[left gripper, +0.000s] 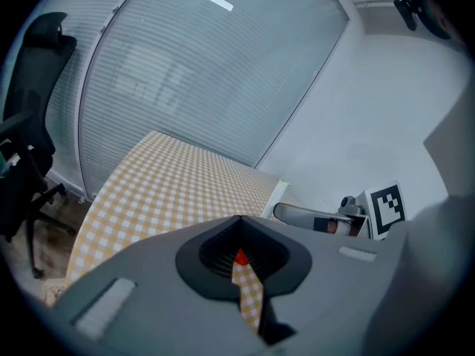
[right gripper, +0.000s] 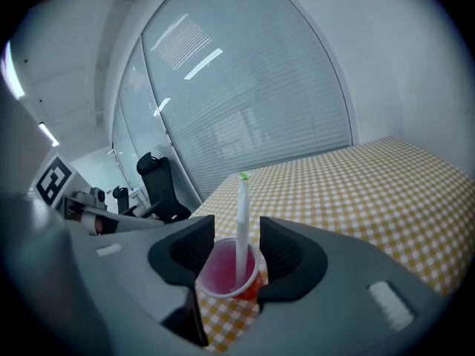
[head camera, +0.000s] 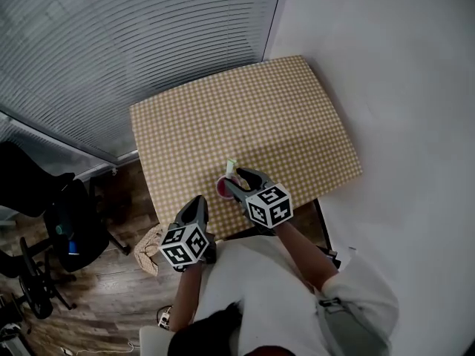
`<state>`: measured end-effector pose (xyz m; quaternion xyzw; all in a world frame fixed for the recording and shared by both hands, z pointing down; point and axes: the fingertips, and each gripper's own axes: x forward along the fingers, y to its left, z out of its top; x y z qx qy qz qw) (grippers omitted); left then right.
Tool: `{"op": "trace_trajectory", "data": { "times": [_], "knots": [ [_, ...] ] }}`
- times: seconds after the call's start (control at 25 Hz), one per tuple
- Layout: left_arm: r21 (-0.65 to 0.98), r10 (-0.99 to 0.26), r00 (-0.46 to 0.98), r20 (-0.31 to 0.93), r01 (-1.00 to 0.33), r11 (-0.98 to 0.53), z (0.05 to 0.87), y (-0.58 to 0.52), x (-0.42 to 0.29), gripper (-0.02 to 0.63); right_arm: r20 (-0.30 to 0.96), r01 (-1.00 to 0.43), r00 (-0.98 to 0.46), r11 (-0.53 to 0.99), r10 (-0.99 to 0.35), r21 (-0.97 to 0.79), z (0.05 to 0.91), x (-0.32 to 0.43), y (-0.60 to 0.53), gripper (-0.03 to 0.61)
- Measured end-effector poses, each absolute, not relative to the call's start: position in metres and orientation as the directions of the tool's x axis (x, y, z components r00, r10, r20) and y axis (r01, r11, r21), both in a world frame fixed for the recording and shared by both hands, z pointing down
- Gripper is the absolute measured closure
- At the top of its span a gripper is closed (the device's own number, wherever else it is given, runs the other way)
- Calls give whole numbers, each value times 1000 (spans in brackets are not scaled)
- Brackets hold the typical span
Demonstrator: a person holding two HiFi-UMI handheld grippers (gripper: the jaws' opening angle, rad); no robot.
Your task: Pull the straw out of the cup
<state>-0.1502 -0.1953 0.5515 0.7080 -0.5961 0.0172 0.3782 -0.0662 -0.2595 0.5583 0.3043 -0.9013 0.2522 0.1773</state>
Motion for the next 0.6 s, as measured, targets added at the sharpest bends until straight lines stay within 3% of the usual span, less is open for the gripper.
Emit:
{"op": "trace_trajectory", "data": {
  "times": [0.6],
  "knots": [
    [523, -834, 233, 501, -849, 77, 561, -189, -158, 597, 498, -604, -768, 715, -403, -351, 570, -76, -268, 410]
  ]
}}
